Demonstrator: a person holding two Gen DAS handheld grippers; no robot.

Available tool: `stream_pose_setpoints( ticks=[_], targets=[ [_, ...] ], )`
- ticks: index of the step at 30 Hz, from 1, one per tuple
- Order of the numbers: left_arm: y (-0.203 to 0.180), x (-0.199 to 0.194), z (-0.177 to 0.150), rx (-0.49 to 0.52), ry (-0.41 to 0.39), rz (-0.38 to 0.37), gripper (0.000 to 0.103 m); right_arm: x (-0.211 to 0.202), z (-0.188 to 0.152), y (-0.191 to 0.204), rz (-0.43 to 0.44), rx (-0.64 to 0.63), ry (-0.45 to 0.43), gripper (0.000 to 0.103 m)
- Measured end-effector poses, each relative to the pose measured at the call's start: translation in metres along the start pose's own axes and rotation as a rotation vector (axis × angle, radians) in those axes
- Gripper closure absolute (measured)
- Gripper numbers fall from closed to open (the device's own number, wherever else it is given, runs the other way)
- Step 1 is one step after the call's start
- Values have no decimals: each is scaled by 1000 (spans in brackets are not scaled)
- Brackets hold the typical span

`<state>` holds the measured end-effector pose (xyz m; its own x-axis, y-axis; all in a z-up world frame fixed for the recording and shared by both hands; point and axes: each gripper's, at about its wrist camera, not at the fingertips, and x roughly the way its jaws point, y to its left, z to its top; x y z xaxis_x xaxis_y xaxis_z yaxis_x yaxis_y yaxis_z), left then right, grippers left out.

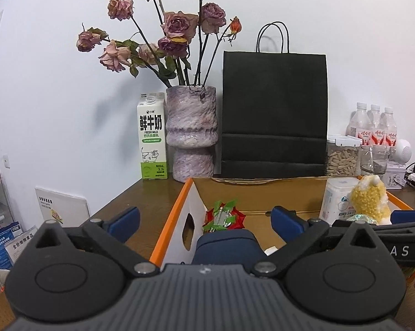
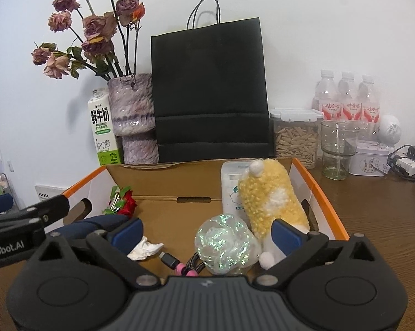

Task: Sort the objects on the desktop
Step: 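Open left tool to drop the pouch while right releases the gold tag, then withdraw both tools from the box toward the purple burlap pouch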

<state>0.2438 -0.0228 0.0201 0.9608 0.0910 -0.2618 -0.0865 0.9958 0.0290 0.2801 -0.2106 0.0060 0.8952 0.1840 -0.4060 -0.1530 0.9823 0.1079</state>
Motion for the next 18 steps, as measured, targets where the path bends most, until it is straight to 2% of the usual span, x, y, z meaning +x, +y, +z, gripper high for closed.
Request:
stream_pose_setpoints(
  ticks=[9, 18],
  targets=[
    [4, -13, -6, 8, -27, 15, 0, -8, -3, 4, 3, -18, -17, 3],
    [22, -44, -19, -12, -52, 45, 0, -39, -15, 11, -17, -86, -82, 2]
  ],
)
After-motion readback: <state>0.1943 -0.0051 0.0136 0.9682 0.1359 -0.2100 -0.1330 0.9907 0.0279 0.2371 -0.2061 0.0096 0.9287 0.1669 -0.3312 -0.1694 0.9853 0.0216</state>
